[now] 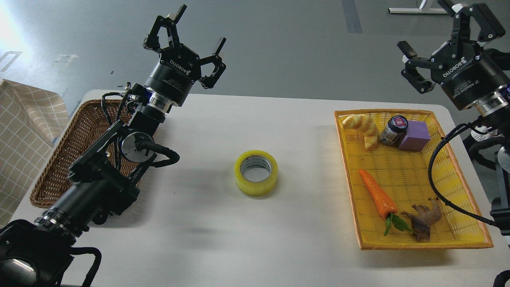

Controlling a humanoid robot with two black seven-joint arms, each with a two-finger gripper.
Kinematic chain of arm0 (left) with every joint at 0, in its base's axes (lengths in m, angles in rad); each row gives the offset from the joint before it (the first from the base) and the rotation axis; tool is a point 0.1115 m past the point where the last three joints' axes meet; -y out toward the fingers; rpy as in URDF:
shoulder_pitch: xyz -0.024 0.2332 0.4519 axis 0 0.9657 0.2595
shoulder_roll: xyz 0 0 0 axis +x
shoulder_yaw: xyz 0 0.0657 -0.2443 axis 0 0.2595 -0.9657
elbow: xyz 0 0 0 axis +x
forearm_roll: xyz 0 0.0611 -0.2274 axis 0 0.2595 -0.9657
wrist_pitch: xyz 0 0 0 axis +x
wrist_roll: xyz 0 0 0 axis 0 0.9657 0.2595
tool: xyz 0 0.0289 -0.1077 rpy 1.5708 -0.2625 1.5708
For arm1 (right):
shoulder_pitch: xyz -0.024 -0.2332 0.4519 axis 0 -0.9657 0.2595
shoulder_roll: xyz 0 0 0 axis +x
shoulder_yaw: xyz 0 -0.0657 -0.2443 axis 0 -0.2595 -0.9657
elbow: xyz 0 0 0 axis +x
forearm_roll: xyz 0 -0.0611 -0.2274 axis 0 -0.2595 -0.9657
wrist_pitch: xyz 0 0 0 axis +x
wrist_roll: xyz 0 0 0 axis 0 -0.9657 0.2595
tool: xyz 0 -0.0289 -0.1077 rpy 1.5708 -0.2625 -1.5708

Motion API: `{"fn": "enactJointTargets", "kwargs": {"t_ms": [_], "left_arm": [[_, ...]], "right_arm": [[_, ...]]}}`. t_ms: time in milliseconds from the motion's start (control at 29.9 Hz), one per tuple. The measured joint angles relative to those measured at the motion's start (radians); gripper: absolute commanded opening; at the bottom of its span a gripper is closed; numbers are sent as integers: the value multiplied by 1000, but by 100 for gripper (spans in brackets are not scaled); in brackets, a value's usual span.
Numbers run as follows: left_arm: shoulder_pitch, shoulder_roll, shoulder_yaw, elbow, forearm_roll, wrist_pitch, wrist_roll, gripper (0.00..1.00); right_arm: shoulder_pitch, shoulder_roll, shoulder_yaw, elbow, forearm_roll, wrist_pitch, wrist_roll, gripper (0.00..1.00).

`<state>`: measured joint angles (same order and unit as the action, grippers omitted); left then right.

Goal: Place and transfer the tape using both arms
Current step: 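Withdraw the right gripper back above the tray, then reach the left gripper toward the tape roll on the table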

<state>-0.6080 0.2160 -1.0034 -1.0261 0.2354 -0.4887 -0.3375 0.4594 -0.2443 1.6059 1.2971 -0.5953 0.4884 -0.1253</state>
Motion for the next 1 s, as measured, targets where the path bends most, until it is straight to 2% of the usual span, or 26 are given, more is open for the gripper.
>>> {"fn": "enactJointTargets", "kwargs": {"t_ms": [167,468,835,1002], "left_arm": [[2,11,1,0,2,0,1,98],[-13,38,-7,-2,13,0,-7,98],[-45,81,-5,-28,385,0,-11,98],[-45,154,11,-134,524,2,-11,98]], "right_arm": [[33,106,81,-34,47,0,-3,99],[50,233,91,-47,78,1,-18,99],[42,243,92,-55,80,1,-19,99],[45,242,92,-72,80,1,-18,99]]}}
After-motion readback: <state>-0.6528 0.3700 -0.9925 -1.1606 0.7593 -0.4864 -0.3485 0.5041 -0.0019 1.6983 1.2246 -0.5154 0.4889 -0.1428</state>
